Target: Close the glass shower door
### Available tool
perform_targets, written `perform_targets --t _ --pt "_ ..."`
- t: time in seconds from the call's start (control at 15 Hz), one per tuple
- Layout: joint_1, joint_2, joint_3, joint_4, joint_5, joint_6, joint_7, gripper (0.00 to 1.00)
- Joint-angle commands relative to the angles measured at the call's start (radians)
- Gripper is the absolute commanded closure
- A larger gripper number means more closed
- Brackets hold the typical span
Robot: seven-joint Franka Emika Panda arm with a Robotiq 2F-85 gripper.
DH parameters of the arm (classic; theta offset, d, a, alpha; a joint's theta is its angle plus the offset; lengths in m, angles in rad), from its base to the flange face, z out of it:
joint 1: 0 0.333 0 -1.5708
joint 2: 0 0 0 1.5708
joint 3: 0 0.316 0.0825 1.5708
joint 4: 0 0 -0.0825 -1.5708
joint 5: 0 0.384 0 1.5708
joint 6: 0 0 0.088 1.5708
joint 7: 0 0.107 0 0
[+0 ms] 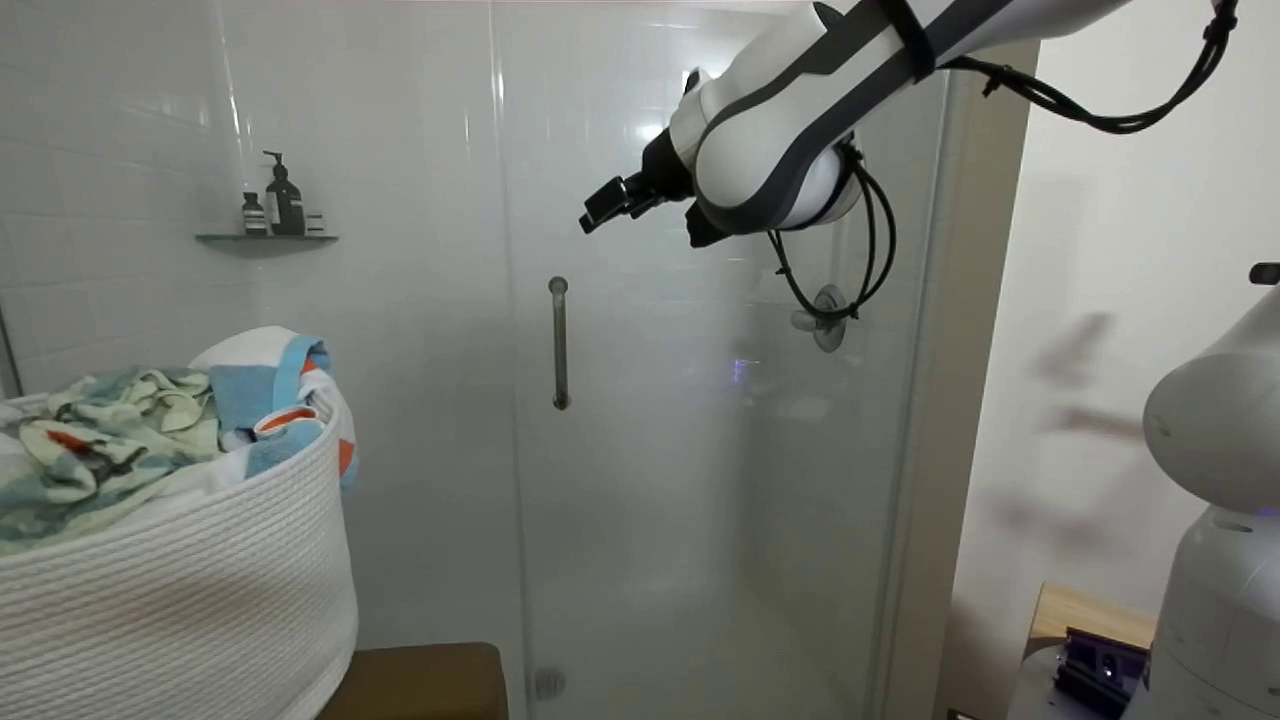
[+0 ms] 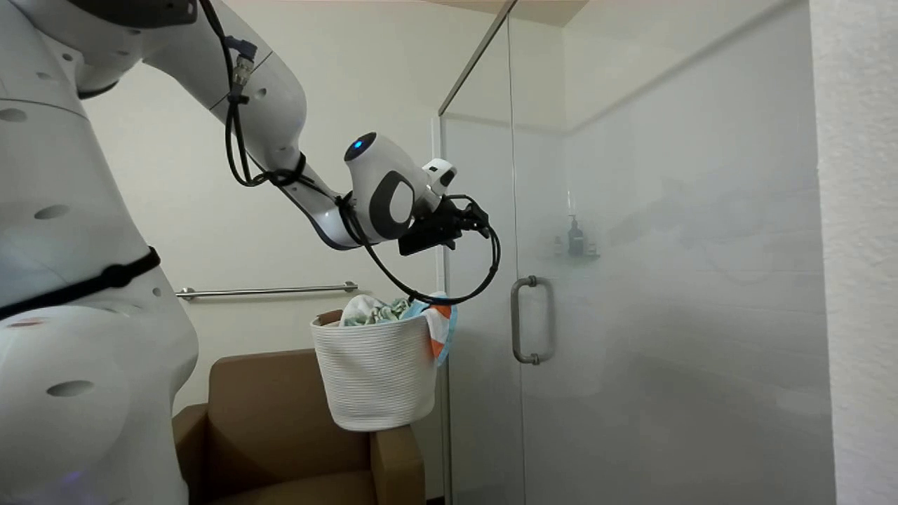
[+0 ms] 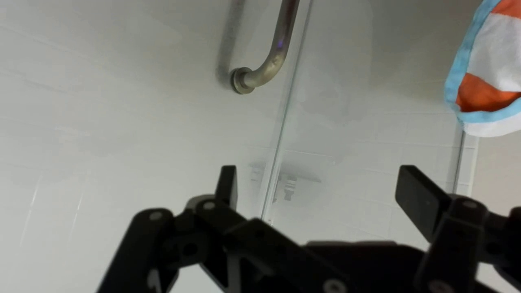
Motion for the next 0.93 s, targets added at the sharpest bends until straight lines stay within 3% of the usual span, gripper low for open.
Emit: perform_targets --t 0.0,0.53,0.87 --pt "-0.063 -0.043 0.065 -0.031 0.026 0.019 0.034 0.0" --pt "-0.147 -0.075 0.153 -0.026 0.046 0.001 0.058 0.0" --pt "-0.127 -0.084 0.148 -0.021 0.051 -0.096 0.076 0.0"
